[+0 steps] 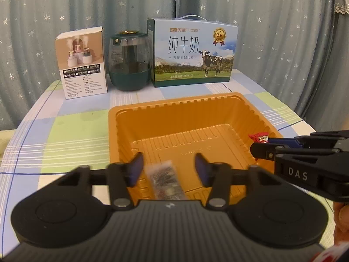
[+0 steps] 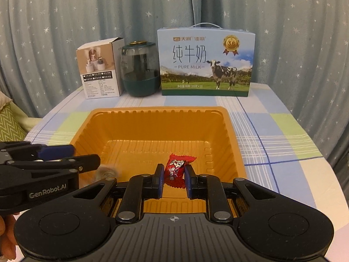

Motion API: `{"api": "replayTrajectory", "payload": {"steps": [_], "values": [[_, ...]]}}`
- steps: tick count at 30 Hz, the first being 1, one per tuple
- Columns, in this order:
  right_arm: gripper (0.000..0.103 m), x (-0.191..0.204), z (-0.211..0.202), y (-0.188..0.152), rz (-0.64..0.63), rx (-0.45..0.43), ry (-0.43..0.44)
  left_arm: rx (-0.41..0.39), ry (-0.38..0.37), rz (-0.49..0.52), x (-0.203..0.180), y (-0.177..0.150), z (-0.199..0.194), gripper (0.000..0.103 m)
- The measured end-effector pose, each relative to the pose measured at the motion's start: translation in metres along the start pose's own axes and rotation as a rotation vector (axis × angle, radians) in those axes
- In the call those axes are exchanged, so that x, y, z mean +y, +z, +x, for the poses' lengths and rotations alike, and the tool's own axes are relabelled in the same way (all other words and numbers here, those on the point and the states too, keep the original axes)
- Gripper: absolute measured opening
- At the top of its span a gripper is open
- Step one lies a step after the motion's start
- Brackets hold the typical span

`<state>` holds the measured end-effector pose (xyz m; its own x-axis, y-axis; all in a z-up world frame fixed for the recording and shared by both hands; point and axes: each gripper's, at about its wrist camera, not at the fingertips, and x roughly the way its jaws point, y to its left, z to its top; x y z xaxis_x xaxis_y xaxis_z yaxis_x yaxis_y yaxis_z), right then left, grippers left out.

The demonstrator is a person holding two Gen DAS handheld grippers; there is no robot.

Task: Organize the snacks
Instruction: 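Lower the nut packet and red candy into the orange tray, opening both grippers, then grasp the white-green pouch with the left gripper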

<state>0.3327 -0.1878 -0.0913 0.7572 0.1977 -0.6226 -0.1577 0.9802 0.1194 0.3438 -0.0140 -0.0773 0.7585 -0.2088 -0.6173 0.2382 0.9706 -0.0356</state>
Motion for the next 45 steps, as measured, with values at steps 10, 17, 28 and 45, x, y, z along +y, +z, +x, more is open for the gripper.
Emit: {"api": "replayTrajectory", "payload": {"steps": [10, 17, 28, 45], "values": [[0.042, -0.009, -0.001, 0.003, 0.064, -0.022, 0.035, -0.051, 0.062, 0.015, 0.010, 0.002, -0.018, 0.080], [0.060, -0.013, -0.024, 0.007, 0.066, -0.080, 0.019, -0.073, 0.092, -0.002, 0.017, 0.000, -0.034, 0.087], [0.071, -0.008, -0.123, -0.039, 0.058, -0.118, -0.023, -0.111, 0.136, -0.064, 0.004, -0.031, -0.115, 0.103], [0.092, 0.008, -0.232, -0.134, 0.152, -0.040, -0.044, 0.016, 0.174, -0.161, -0.020, -0.132, -0.209, 0.103]]}}
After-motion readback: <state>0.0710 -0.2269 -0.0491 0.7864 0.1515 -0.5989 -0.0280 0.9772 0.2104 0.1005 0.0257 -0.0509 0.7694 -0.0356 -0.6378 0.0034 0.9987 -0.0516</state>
